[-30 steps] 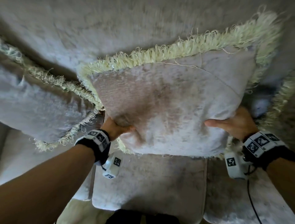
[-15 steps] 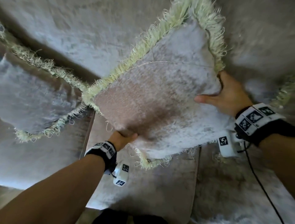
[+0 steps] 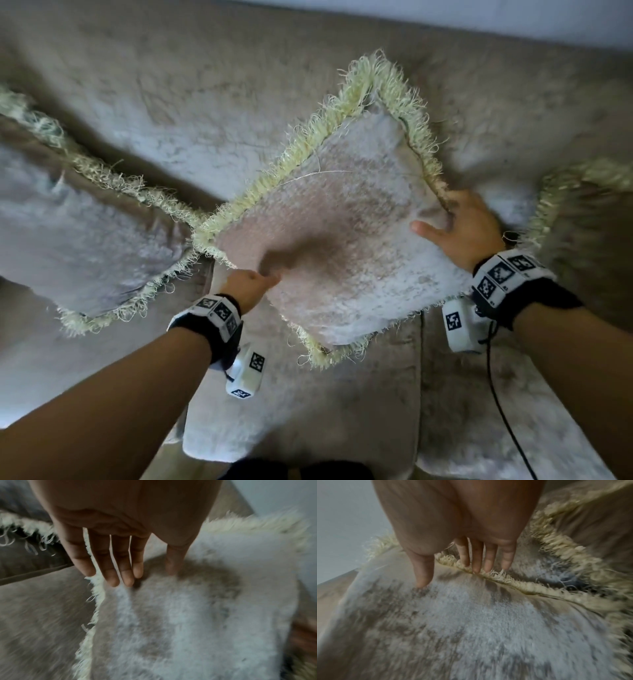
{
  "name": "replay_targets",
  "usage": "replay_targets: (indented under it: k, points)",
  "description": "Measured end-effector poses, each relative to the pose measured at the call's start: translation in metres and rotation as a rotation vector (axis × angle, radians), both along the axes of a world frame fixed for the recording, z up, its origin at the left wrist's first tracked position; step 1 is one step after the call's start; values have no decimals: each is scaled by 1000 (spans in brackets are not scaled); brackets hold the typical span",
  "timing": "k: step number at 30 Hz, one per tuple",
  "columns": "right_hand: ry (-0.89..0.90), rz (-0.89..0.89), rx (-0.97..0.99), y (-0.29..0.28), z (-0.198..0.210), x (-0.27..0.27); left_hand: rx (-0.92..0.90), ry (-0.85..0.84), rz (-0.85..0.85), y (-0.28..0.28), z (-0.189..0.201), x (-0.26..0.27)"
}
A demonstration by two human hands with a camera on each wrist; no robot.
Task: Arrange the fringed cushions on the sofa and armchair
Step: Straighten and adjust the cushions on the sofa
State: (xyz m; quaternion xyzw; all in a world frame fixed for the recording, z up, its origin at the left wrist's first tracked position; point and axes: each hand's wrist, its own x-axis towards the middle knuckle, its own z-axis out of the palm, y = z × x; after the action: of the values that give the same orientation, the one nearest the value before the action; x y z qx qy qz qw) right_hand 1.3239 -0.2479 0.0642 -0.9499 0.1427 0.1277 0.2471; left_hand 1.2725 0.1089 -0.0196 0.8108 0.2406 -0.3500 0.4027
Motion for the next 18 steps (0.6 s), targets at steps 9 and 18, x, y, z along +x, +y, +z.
replay_targets:
  k: [9,18]
  points:
    - [197,-92,-39,6,84,-95,-32,-258,-179,-26,114,26]
    - [292,-303,-188,-60,161,-234,65,-411,-771,-126,201,-14]
